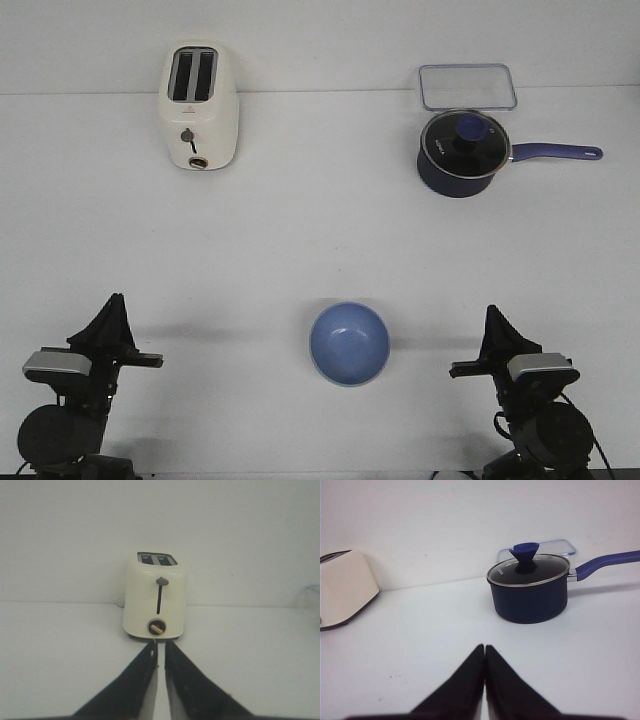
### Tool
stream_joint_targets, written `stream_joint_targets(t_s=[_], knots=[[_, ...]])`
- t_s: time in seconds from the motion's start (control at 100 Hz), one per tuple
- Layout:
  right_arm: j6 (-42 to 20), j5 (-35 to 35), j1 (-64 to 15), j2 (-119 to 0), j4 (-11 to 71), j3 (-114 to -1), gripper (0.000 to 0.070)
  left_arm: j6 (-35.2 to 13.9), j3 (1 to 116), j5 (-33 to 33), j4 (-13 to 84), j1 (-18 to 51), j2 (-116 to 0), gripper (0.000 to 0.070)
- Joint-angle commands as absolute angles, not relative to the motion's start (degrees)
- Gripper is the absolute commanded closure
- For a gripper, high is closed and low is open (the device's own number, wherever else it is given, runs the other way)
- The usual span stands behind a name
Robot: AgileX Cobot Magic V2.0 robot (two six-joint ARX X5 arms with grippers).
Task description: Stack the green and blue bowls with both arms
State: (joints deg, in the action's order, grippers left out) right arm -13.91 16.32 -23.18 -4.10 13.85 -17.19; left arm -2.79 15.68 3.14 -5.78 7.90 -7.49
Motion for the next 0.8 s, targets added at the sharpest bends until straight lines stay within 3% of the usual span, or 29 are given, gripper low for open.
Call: stream_joint_targets(t_s=[0.0, 0.23, 0.79], knots=[[-13.61, 16.38, -23.38, -3.79, 13.28, -17.28, 0.07, 0.16, 12.29, -0.8, -5.72, 6.09, -5.58, 0.0685], [-13.61, 16.38, -23.38, -3.79, 13.26, -17.28, 0.07, -1.76, 4.25, -2.0, -6.48, 1.1, -0.19, 0.0685], [-13.61, 16.47, -23.38, -3.79, 13.26, -17.3, 0.07, -2.2, 0.8, -1.96, -9.04, 0.34, -0.19, 0.0685]])
